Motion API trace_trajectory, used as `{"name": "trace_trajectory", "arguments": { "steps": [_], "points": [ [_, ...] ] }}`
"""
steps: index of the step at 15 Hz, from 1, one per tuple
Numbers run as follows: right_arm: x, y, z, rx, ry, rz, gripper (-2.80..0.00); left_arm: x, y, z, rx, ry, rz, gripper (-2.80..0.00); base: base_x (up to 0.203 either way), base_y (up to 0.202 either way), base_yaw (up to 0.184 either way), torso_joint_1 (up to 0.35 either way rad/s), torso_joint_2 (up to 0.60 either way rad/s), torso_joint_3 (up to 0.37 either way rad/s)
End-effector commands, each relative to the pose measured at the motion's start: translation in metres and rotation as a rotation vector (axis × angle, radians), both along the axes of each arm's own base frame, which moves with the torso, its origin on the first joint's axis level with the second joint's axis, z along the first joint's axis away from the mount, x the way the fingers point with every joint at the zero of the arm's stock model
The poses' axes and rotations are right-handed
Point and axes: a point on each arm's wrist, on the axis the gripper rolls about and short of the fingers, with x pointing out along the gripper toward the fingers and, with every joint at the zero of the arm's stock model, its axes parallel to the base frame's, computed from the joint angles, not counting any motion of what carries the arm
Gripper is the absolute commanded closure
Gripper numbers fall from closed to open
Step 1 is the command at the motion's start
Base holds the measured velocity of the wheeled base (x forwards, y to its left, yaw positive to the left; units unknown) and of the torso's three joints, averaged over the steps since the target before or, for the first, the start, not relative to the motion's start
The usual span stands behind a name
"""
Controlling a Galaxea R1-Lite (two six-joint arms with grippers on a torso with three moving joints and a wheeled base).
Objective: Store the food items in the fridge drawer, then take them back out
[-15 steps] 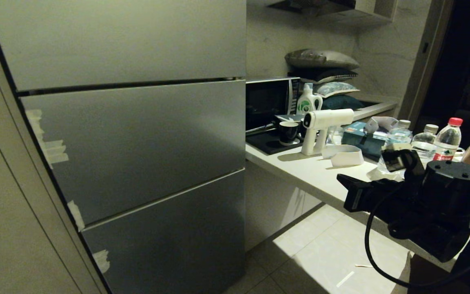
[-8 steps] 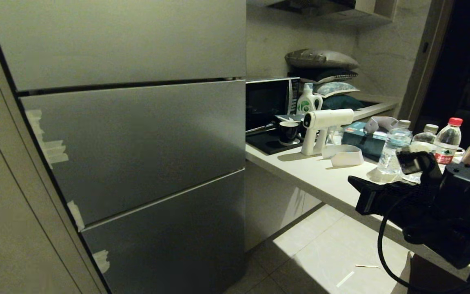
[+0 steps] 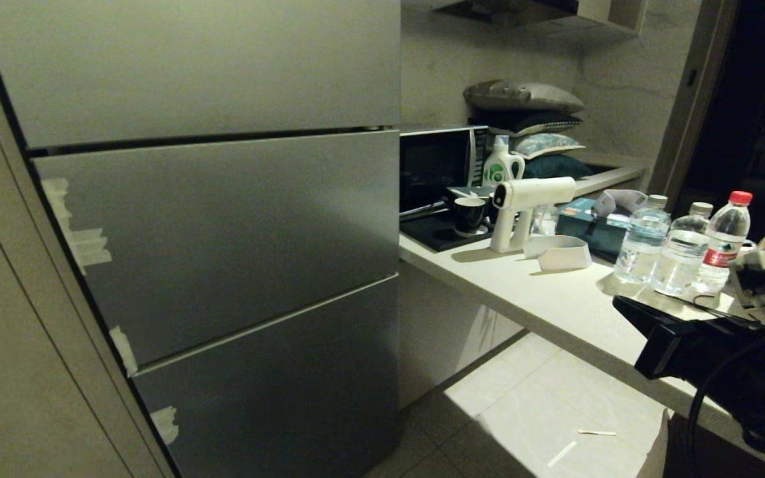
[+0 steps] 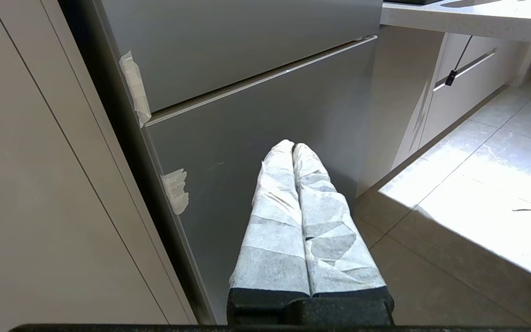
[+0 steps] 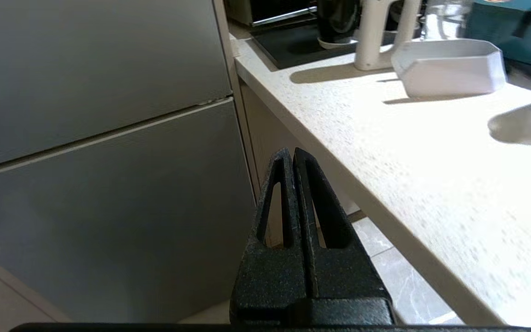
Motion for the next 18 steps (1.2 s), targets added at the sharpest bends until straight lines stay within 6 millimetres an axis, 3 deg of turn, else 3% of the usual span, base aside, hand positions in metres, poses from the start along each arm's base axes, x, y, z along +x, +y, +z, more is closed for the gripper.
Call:
{"name": "trace_trajectory", "arguments": {
  "steps": [1, 6, 14, 18],
  "points": [
    [-0.006, -0.002, 0.004, 0.007, -0.025, 0.002, 0.00, 0.000, 0.000, 0.000, 0.000, 0.000, 0.000, 0.00, 0.000, 0.000, 0.000, 0.000, 0.00, 0.000],
    [-0.022, -0.007, 0.002, 0.011, -0.029, 0.000, 0.00, 0.000, 0.000, 0.000, 0.000, 0.000, 0.000, 0.00, 0.000, 0.000, 0.000, 0.000, 0.00, 0.000],
    [-0.108, -0.040, -0.015, 0.027, -0.082, -0.024, 0.00, 0.000, 0.000, 0.000, 0.000, 0.001, 0.000, 0.00, 0.000, 0.000, 0.000, 0.000, 0.00, 0.000],
    [-0.150, -0.057, -0.039, -0.041, 0.024, -0.092, 0.00, 0.000, 0.000, 0.000, 0.000, 0.000, 0.000, 0.00, 0.000, 0.000, 0.000, 0.000, 0.00, 0.000]
  ]
}}
